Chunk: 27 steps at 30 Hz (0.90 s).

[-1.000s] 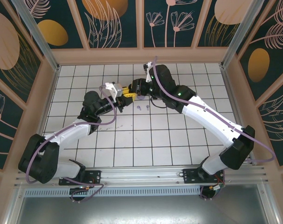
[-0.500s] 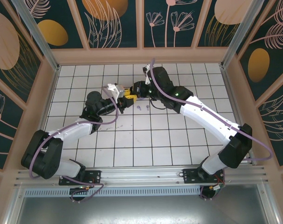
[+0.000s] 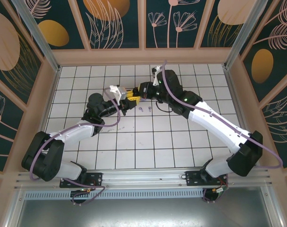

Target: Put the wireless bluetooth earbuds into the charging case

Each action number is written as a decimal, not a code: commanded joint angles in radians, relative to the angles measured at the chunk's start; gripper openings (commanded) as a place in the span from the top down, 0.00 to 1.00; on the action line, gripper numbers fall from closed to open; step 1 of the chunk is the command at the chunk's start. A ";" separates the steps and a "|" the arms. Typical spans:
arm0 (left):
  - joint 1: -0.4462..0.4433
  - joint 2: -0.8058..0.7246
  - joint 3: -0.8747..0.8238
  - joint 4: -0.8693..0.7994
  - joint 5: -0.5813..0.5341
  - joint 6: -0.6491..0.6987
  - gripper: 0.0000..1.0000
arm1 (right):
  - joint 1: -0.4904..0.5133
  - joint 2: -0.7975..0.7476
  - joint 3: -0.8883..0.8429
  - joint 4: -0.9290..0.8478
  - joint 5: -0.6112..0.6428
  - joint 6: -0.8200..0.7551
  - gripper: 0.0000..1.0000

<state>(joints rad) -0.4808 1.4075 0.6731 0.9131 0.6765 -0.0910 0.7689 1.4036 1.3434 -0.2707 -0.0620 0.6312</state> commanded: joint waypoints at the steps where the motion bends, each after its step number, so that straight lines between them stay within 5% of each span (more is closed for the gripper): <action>1: -0.002 -0.006 0.013 0.083 0.018 -0.001 1.00 | -0.024 -0.057 -0.041 0.085 -0.028 0.064 0.90; 27: -0.002 0.016 0.014 0.150 0.031 -0.033 1.00 | -0.046 -0.104 -0.173 0.368 -0.163 0.242 0.91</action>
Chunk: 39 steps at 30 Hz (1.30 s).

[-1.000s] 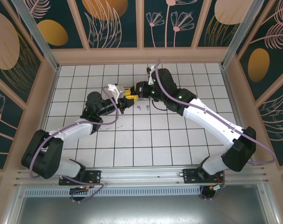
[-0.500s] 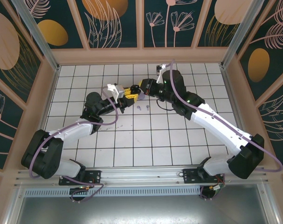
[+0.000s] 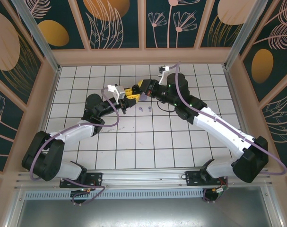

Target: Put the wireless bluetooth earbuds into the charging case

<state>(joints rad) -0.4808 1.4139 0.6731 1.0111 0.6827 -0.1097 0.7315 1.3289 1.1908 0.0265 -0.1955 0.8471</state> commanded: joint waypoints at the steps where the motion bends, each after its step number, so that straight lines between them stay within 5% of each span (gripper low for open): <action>1: -0.002 0.010 0.014 0.055 0.024 -0.014 1.00 | -0.010 -0.028 -0.022 0.075 -0.034 0.030 0.91; 39: -0.002 0.005 0.032 0.103 -0.039 -0.031 1.00 | -0.041 -0.052 -0.139 0.046 -0.090 0.140 0.92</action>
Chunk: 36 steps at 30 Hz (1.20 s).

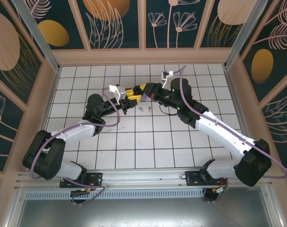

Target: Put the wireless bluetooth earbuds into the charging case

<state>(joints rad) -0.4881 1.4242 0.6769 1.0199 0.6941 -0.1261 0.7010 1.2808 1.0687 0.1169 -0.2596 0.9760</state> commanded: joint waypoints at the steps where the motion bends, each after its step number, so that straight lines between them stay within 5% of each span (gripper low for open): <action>1: 0.005 -0.008 0.026 0.097 -0.055 -0.013 1.00 | -0.011 0.000 -0.012 -0.054 -0.028 0.013 0.92; 22: 0.004 -0.002 0.032 0.078 0.002 -0.021 1.00 | -0.008 0.072 0.129 -0.274 0.135 -0.089 0.83; 28: 0.003 -0.002 0.025 0.072 -0.001 -0.018 1.00 | -0.008 0.067 0.148 -0.260 0.133 -0.111 0.70; 36: 0.003 -0.001 0.020 0.078 -0.003 -0.023 1.00 | -0.008 0.054 0.193 -0.297 0.164 -0.137 0.67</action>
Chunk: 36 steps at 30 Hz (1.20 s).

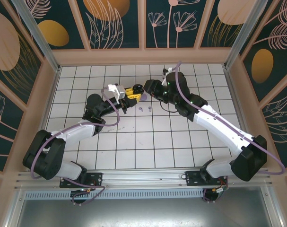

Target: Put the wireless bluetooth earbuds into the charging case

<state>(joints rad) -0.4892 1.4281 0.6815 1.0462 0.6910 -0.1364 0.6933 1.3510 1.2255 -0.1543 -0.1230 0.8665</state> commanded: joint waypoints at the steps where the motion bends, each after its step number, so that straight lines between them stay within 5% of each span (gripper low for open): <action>1: 0.005 -0.004 0.015 0.050 -0.001 -0.012 1.00 | 0.000 -0.022 0.033 -0.025 0.037 -0.029 0.67; 13: 0.004 0.017 -0.040 0.092 -0.047 0.026 1.00 | -0.002 -0.064 0.034 -0.092 0.031 -0.090 0.53; 36: -0.005 0.045 -0.067 0.023 -0.076 0.166 1.00 | 0.019 0.023 0.024 -0.079 -0.077 -0.059 0.58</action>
<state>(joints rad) -0.4900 1.4708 0.6003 1.0729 0.6010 0.0002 0.7033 1.3544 1.2331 -0.2535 -0.1829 0.8192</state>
